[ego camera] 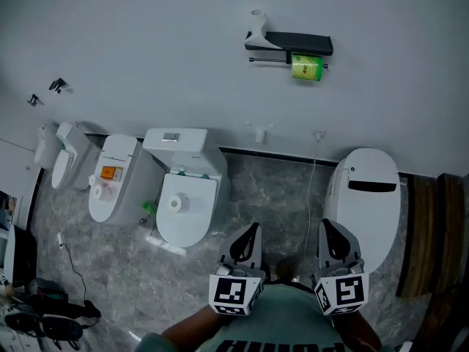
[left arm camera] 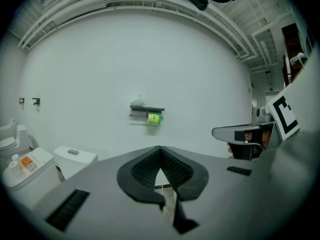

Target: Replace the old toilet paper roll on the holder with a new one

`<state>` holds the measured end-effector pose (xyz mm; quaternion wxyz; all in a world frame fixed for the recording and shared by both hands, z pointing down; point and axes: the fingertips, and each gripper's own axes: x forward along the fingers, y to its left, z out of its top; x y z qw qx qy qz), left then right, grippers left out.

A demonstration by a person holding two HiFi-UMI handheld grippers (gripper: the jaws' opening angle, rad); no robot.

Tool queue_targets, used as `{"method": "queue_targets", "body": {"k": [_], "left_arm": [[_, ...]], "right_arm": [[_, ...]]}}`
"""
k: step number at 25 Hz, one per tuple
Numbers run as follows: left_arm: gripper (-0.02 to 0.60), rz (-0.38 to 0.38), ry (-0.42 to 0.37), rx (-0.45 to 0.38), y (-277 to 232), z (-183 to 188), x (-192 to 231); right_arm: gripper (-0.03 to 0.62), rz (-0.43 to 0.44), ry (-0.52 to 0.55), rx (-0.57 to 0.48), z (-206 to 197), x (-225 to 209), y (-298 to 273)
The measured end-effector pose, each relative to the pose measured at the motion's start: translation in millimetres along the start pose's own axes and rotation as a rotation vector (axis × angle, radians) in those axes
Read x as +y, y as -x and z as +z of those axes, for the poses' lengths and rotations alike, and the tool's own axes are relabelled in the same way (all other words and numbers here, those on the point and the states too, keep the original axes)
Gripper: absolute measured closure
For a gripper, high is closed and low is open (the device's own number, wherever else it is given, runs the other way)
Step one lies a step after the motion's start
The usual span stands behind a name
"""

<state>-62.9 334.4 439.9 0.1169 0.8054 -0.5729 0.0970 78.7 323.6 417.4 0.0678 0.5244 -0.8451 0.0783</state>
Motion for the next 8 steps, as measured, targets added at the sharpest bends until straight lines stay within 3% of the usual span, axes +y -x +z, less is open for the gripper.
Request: {"method": "queue_targets", "body": {"k": [8], "left_arm": [[0.575,-0.003,-0.002,-0.009,0.6,2.4,-6.9]], "right_arm": [[0.588,0.001,-0.006,-0.007,-1.1,-2.6,5.2]]}}
